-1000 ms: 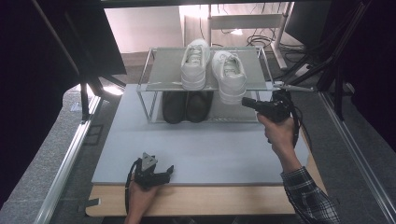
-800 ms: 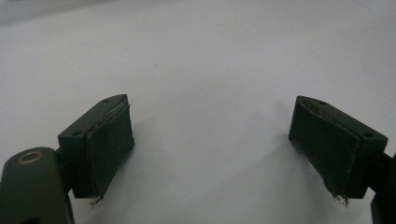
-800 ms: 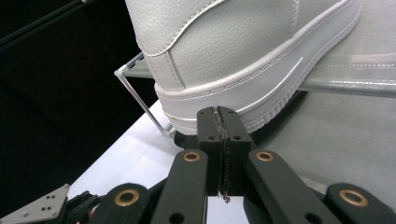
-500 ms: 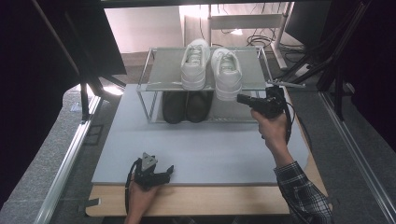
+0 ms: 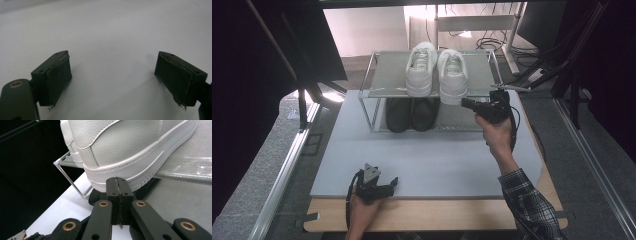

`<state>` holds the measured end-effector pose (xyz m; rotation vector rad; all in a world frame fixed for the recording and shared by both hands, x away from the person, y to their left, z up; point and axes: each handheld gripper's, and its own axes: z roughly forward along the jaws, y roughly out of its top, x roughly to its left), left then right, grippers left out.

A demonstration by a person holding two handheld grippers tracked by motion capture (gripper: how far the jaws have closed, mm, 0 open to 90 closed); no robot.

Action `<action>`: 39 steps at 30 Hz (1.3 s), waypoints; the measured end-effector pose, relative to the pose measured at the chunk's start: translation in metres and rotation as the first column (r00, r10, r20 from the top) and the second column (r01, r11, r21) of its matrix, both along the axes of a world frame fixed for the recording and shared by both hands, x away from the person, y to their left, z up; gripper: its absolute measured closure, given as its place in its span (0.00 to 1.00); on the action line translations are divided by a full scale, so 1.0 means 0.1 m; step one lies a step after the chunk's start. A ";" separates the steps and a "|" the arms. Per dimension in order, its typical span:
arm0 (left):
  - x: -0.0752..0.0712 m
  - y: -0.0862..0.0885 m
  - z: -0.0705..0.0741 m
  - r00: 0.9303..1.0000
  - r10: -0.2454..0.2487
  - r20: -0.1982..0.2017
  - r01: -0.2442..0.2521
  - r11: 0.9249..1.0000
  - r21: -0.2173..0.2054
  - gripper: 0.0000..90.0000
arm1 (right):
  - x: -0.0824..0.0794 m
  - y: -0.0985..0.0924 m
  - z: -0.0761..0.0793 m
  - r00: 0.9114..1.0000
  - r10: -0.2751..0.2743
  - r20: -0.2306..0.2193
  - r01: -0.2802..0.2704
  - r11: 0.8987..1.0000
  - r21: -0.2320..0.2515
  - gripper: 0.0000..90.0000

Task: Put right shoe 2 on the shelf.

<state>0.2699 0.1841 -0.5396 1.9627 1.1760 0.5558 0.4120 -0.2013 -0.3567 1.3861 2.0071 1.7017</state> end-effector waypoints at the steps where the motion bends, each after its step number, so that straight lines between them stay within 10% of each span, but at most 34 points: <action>1: 0.00 0.00 0.00 1.000 0.002 0.000 -0.002 1.000 0.000 0.15 | 0.01 0.01 -0.01 1.000 -0.004 0.006 0.004 1.000 -0.004 0.99; 39: 0.00 0.00 0.00 1.000 0.002 0.000 -0.002 1.000 -0.005 0.15 | 0.35 0.37 -0.08 0.997 -0.075 -0.019 0.076 0.997 0.023 0.99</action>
